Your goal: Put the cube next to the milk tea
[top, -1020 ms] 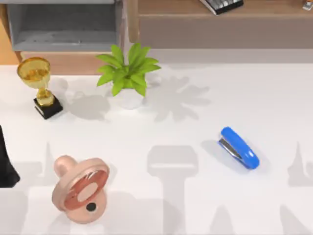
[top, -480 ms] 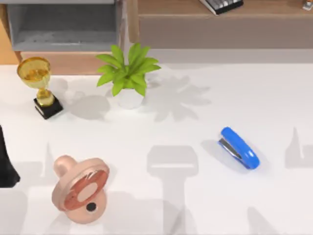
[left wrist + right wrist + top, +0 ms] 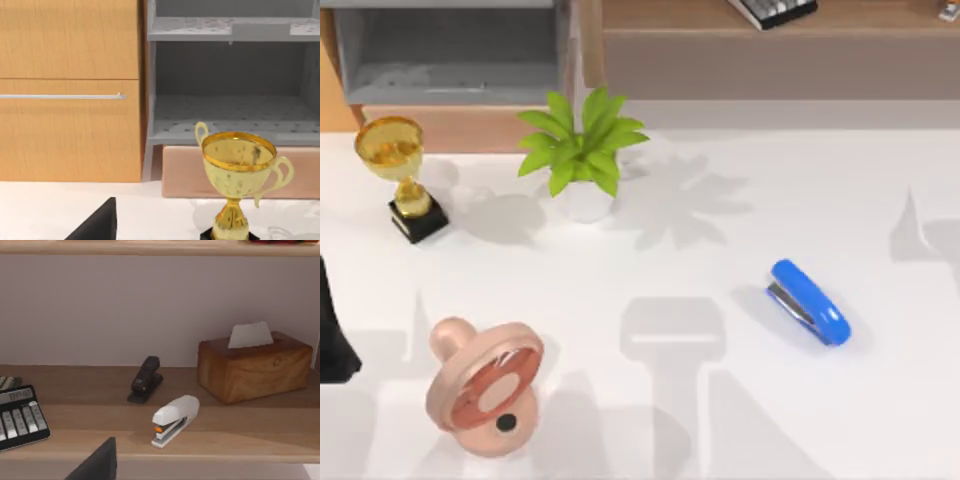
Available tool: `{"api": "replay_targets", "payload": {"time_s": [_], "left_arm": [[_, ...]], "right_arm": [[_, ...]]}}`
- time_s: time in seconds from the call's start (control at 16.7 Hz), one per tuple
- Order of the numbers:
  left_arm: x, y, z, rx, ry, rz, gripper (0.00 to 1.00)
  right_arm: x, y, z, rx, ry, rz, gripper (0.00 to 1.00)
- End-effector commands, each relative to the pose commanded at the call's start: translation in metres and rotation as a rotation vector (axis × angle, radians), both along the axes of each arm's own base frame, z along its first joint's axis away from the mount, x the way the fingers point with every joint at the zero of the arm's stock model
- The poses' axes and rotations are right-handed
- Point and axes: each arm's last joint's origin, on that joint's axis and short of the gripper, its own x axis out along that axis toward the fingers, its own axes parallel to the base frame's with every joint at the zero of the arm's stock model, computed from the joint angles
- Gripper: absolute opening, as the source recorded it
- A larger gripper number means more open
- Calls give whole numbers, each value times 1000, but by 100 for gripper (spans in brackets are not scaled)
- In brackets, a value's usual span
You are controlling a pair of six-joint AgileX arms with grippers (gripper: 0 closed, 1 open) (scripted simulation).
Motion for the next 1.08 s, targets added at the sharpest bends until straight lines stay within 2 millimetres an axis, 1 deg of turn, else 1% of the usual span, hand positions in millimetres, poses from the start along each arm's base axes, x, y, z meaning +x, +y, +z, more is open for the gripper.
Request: {"api": "replay_targets", "payload": {"time_s": [0.3,0.6,0.78,0.9,1.08], "left_arm": [[0,0,0,0,0,0,100],[0,0,0,0,0,0,100],[0,0,0,0,0,0,100],[0,0,0,0,0,0,100],[0,0,0,0,0,0,100]], "right_arm": [[49,-13,37,3,18,-11,100],[105,-31,63,10,18,-15,100],[147,-45,74,10,14,-12,100],[174,-55,77,8,11,-10,100],[201,-70,77,6,5,-11,100]]}}
